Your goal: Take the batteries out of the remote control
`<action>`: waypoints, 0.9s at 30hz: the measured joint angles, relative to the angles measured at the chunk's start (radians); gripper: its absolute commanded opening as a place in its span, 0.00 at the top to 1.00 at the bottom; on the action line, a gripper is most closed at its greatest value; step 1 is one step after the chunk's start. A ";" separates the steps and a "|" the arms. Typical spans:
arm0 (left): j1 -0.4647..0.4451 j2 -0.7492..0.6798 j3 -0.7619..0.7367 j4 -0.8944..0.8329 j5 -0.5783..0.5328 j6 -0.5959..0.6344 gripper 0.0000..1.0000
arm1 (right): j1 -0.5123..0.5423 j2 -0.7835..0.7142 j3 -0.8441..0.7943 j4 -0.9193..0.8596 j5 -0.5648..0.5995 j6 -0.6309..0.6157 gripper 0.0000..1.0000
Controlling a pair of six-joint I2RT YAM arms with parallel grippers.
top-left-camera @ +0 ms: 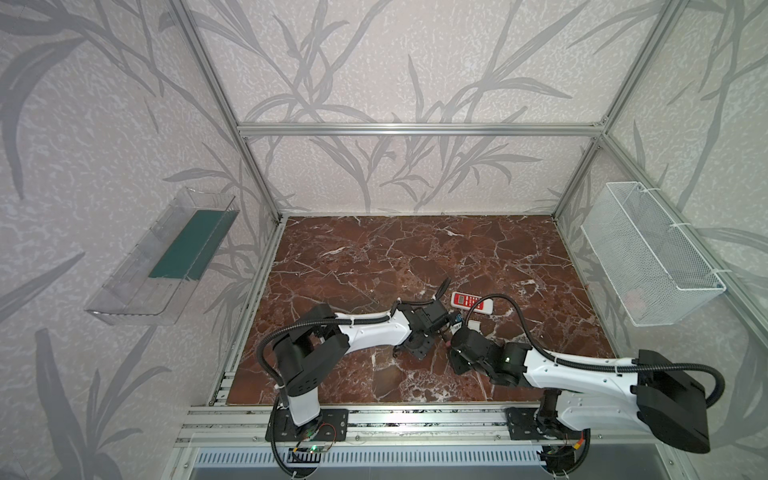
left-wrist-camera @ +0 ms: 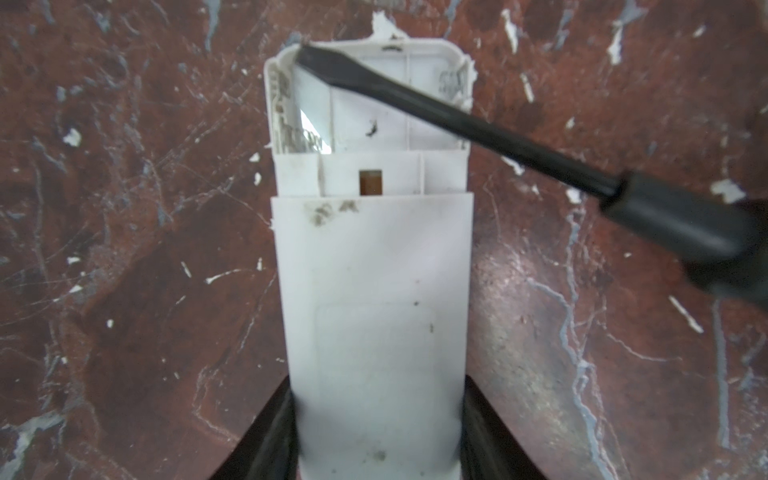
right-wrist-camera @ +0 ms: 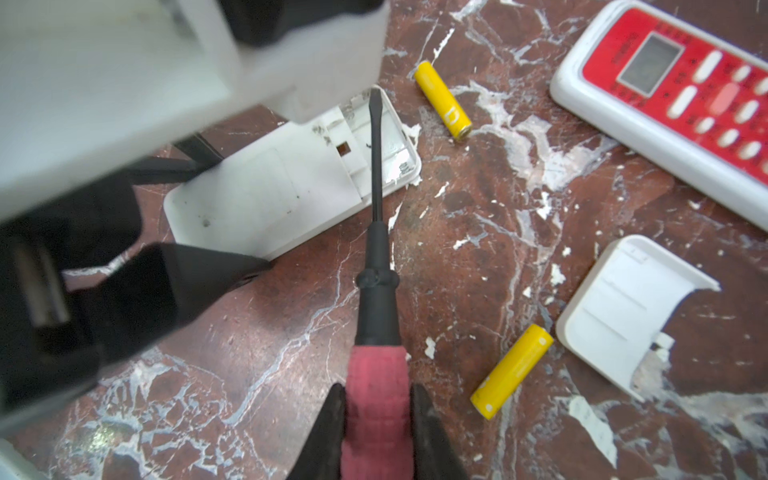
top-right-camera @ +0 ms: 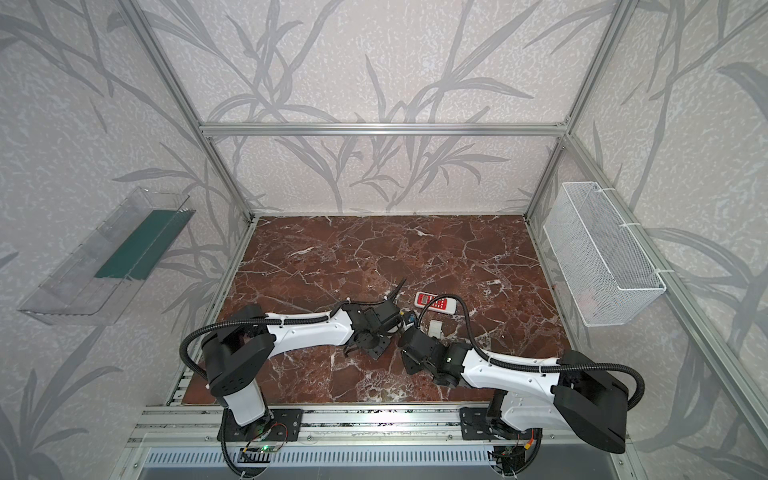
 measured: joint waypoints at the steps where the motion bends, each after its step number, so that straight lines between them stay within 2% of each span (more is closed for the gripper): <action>1: 0.000 0.001 0.002 -0.003 -0.001 0.000 0.67 | -0.002 -0.007 -0.006 -0.001 0.000 0.000 1.00; 13: 0.034 0.002 0.003 -0.007 0.013 -0.010 0.62 | -0.067 -0.107 -0.032 -0.049 0.020 -0.006 1.00; 18: 0.106 0.000 0.001 -0.005 0.079 -0.013 0.61 | -0.083 -0.148 -0.054 -0.074 0.025 -0.013 1.00; 27: 0.272 -0.002 0.003 -0.005 0.084 -0.018 0.57 | -0.133 -0.173 -0.056 -0.102 0.012 -0.045 1.00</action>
